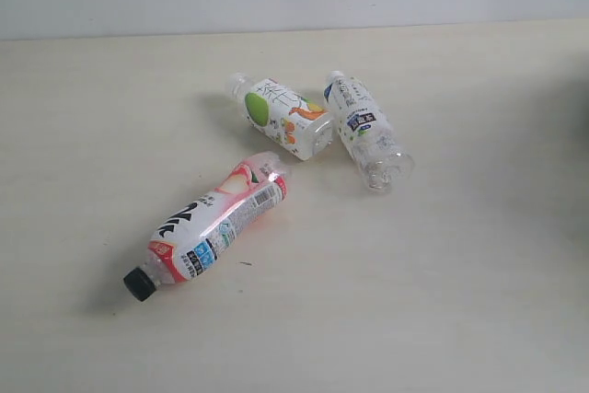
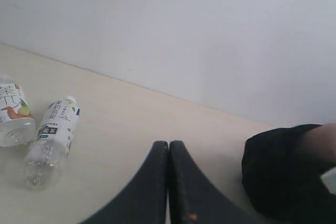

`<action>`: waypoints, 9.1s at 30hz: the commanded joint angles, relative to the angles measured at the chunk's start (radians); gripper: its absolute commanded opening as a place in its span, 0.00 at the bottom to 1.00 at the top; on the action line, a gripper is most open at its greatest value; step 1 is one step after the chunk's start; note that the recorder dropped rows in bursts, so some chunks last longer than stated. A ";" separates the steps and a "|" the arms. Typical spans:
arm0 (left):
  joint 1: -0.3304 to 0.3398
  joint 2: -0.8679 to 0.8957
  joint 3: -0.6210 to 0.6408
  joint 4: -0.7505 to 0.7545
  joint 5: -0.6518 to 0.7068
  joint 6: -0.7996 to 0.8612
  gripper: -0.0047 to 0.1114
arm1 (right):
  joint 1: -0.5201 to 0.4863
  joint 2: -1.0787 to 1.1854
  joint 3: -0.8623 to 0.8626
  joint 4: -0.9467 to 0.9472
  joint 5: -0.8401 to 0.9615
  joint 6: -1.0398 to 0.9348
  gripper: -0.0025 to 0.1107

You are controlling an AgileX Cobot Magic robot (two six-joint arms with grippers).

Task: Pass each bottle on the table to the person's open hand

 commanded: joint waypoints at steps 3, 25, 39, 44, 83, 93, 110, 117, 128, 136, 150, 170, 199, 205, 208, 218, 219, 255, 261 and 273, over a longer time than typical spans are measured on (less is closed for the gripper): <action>-0.004 -0.006 0.000 -0.006 0.000 0.004 0.04 | 0.003 -0.189 0.102 -0.009 -0.085 0.026 0.02; -0.004 -0.006 0.000 -0.006 0.000 0.004 0.04 | 0.003 -0.314 0.123 -0.004 -0.082 0.035 0.02; -0.004 -0.006 0.000 -0.006 0.000 0.004 0.04 | 0.009 -0.314 0.123 -0.005 -0.076 0.035 0.02; -0.004 -0.006 0.000 -0.006 0.000 0.004 0.04 | 0.009 -0.314 0.123 -0.005 -0.076 0.035 0.02; -0.004 -0.006 0.000 -0.006 0.000 0.004 0.04 | 0.039 -0.268 0.141 0.053 -0.135 0.120 0.02; -0.004 -0.006 0.000 -0.006 0.000 0.004 0.04 | 0.044 0.095 -0.103 0.154 0.017 0.129 0.02; -0.004 -0.006 0.000 -0.006 0.000 0.004 0.04 | 0.044 0.723 -0.442 0.844 0.006 -0.263 0.02; -0.004 -0.006 0.000 -0.006 0.000 0.004 0.04 | 0.044 0.965 -0.603 1.096 0.242 -0.787 0.02; -0.004 -0.006 0.000 -0.006 0.000 0.004 0.04 | 0.325 1.350 -0.787 0.696 0.372 -0.983 0.34; -0.004 -0.006 0.000 -0.006 0.000 0.004 0.04 | 0.527 1.473 -0.787 0.320 0.156 -1.033 0.65; -0.004 -0.006 0.000 -0.006 0.000 0.004 0.04 | 0.594 1.625 -0.787 0.080 0.050 -1.056 0.73; -0.004 -0.006 0.000 -0.006 0.000 0.004 0.04 | 0.603 1.745 -0.787 0.080 -0.090 -1.212 0.73; -0.004 -0.006 0.000 -0.006 0.000 0.004 0.04 | 0.588 1.419 -0.787 -0.051 -0.057 -0.235 0.02; -0.004 -0.006 0.000 -0.006 0.000 0.004 0.04 | 0.446 1.325 -0.867 -0.179 0.178 0.105 0.02; -0.004 -0.006 0.000 -0.006 0.000 0.004 0.04 | 0.324 1.318 -0.937 -0.086 0.268 0.100 0.02; -0.004 -0.006 0.000 -0.006 0.000 0.004 0.04 | 0.071 1.445 -1.126 0.271 0.548 -0.070 0.02; -0.004 -0.006 0.000 -0.006 0.000 0.004 0.04 | 0.065 1.463 -1.132 0.278 0.565 -0.071 0.02; -0.004 -0.006 0.000 -0.006 0.000 0.004 0.04 | 0.041 1.682 -1.218 0.329 0.538 0.000 0.39; -0.004 -0.006 0.000 -0.006 0.000 0.004 0.04 | 0.041 1.682 -1.218 0.330 0.535 -0.010 0.66; -0.004 -0.006 0.000 -0.006 0.000 0.004 0.04 | 0.043 1.655 -1.218 0.324 0.501 -0.035 0.87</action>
